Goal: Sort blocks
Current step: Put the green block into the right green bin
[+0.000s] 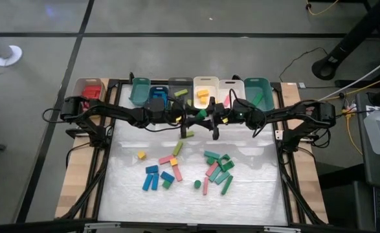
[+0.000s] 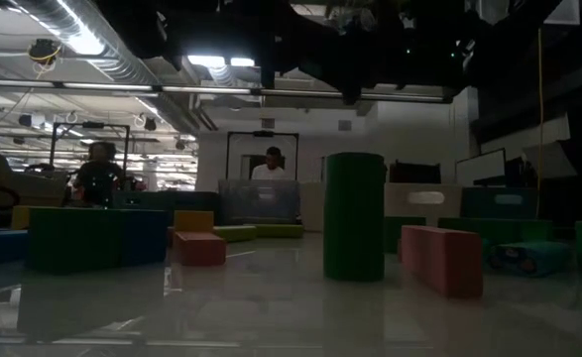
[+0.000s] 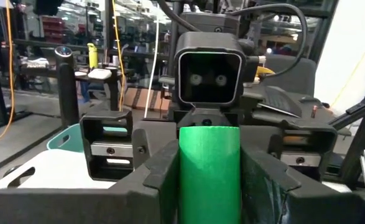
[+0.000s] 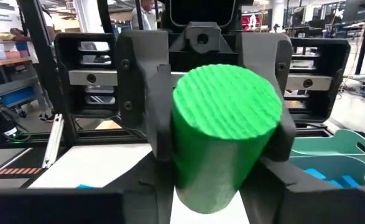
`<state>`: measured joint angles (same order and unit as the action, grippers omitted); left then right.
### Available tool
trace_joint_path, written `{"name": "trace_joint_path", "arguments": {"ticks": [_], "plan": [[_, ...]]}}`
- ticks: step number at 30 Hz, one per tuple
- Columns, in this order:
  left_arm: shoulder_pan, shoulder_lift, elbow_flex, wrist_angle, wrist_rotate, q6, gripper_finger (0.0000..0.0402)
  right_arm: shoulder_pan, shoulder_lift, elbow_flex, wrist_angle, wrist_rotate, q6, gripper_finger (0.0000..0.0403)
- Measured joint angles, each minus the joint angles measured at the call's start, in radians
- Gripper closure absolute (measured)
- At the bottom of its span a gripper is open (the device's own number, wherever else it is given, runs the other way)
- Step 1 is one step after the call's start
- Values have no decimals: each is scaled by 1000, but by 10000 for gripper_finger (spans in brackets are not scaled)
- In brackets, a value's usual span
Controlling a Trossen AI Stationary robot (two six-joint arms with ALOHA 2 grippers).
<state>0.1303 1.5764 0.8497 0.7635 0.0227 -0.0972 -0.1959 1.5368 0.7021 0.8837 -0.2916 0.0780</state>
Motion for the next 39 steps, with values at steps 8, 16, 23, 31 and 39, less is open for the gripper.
{"name": "trace_joint_path", "arguments": {"ticks": [8, 16, 23, 31, 39], "plan": [[0, 0, 1, -36, 0, 40, 270, -1, -3, 0, -28, 2, -7, 272], [2, 0, 1, -53, -5, 45, 218, -1, -82, 1, -235, 125, -36, 271], [2, 0, 1, -51, 2, 46, 186, -2, -213, 1, -484, 378, -116, 272], [2, -1, 1, -171, 2, 75, 191, -1, -372, 1, -861, 952, -165, 270], [2, -1, 0, -285, 1, 75, 191, -110, -399, 0, -1228, 1189, -46, 270]]}}
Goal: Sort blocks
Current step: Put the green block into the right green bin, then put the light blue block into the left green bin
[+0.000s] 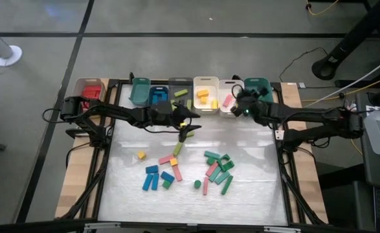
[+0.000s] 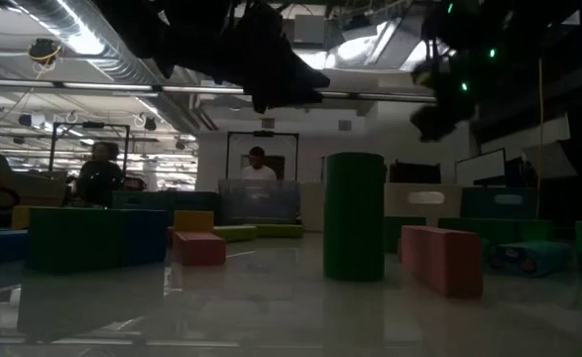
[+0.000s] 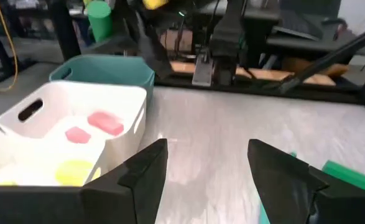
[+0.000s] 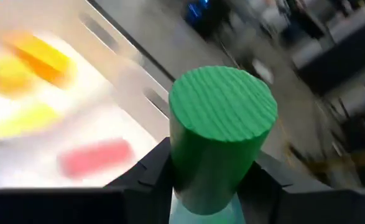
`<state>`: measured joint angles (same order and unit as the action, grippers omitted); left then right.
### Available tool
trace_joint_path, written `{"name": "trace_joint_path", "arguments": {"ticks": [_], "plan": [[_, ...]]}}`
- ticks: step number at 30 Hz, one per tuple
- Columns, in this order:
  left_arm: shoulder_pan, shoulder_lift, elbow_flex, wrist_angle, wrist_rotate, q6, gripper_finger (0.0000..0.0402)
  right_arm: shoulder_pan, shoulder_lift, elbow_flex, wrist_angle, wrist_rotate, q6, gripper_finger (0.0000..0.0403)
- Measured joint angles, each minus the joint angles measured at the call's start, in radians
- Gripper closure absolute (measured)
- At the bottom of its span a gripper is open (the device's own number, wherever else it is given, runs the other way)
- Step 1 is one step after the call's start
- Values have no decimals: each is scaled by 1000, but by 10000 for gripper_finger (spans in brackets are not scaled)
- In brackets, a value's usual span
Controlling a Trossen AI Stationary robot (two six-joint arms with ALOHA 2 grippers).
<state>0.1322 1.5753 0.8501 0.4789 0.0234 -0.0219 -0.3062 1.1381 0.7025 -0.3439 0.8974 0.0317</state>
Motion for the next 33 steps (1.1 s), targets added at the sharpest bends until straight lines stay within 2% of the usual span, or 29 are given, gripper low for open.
{"name": "trace_joint_path", "arguments": {"ticks": [4, 8, 12, 16, 22, 28, 33], "plan": [[-2, 0, 0, -62, 21, 0, 191, -135, 5, -1, -132, -20, 107, 269], [-2, 9, 0, -93, 84, 0, 192, -269, 5, -1, -161, -187, 118, 269], [-2, 29, 0, -85, 92, -1, 192, -379, 5, -1, -161, -355, 105, 263], [-2, 59, 0, -64, 93, -3, 192, -458, 5, -1, -158, -374, 69, 241], [-2, 136, 0, -9, 118, -2, 192, -509, 6, -1, -156, -376, 68, 217], [-2, 195, 1, 46, 230, 23, 192, -506, 8, -1, -142, -396, 68, 208], [-2, 273, 69, 58, 339, 70, 192, -506, 10, -1, -110, -459, 68, 210]]}}
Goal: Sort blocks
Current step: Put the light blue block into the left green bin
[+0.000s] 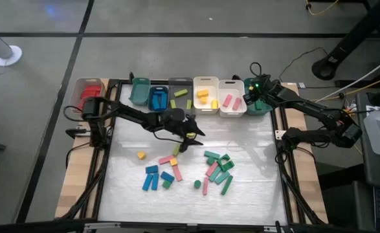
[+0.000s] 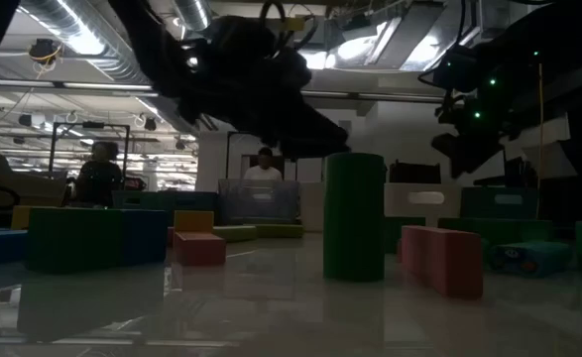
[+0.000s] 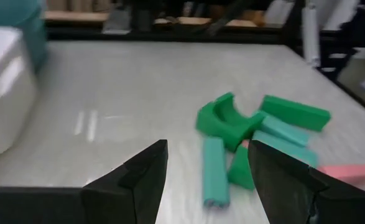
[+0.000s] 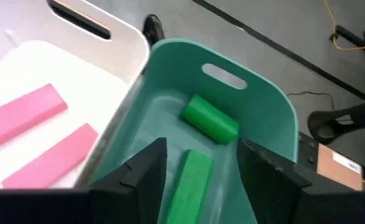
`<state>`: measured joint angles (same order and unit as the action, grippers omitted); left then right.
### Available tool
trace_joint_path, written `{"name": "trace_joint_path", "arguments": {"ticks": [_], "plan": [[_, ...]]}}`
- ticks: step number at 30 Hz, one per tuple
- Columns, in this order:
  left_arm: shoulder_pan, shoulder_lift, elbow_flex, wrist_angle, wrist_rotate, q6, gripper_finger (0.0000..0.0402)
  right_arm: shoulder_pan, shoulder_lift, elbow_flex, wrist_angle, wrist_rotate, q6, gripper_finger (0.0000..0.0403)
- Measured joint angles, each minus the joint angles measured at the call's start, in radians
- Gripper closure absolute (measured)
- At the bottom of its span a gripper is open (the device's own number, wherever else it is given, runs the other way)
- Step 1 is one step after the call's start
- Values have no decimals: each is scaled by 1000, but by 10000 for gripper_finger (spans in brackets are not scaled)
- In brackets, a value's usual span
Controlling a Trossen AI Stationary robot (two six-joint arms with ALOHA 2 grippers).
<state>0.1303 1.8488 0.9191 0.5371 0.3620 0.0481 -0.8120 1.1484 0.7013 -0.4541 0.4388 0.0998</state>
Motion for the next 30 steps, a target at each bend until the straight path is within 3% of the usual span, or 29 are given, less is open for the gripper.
{"name": "trace_joint_path", "arguments": {"ticks": [7, 12, 26, 30], "plan": [[-1, 129, 120, -23, 115, 34, 192, 0, 1, 0, 9, -41, 0, 210], [-26, 211, 195, -164, 119, 85, 192, 0, 1, 0, 9, -67, 0, 210], [-96, 320, 292, -267, -56, 200, 192, 0, 1, 0, 8, -121, 0, 210], [-96, 319, 292, -269, -75, 222, 216, 0, 1, 0, 8, -127, 0, 210]]}}
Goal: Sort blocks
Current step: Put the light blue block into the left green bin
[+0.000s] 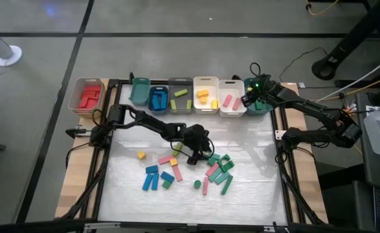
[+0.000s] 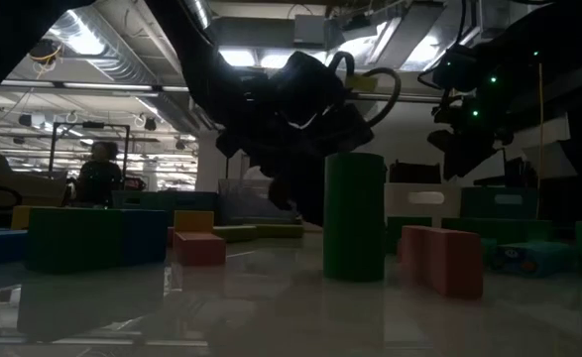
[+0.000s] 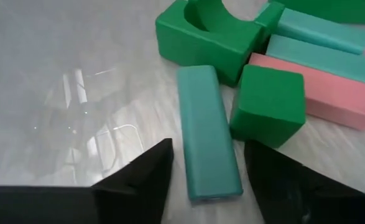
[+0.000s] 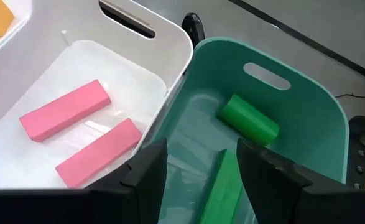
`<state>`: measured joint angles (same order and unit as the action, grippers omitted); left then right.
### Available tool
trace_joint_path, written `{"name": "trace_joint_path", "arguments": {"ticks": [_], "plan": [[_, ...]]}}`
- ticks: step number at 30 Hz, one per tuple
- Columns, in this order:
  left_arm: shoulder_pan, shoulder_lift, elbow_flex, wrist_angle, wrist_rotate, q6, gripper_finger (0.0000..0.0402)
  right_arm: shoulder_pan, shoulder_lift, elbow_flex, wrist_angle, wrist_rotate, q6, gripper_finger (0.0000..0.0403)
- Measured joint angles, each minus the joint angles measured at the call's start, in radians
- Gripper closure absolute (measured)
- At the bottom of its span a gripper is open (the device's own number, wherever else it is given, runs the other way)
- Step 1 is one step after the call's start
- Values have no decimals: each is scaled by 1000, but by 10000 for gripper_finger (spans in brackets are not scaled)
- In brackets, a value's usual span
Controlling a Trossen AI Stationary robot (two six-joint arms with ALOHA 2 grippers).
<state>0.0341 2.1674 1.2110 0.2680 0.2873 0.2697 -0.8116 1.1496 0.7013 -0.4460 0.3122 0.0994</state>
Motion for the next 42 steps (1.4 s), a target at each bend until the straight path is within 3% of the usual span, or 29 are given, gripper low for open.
{"name": "trace_joint_path", "arguments": {"ticks": [7, 13, 19, 27, 32, 37, 42], "plan": [[9, -3, 1, -19, 0, 8, 317, 1, 0, 0, 3, -169, -25, 210], [45, -28, -2, -45, -7, -7, 317, 3, -1, 0, 36, -365, -82, 210], [113, -158, -1, -151, -10, -4, 317, 101, -2, 0, 153, -543, -139, 210], [233, -404, -1, -438, -31, 25, 317, 335, -2, 0, 190, -593, -273, 210], [317, -557, -1, -692, -173, 21, 317, 460, -2, 0, 183, -564, -289, 210], [402, -672, -3, -982, -422, -13, 317, 556, -3, 0, 161, -458, -290, 210], [502, -737, -47, -1161, -623, -127, 317, 626, -2, 0, 111, -417, -291, 210]]}}
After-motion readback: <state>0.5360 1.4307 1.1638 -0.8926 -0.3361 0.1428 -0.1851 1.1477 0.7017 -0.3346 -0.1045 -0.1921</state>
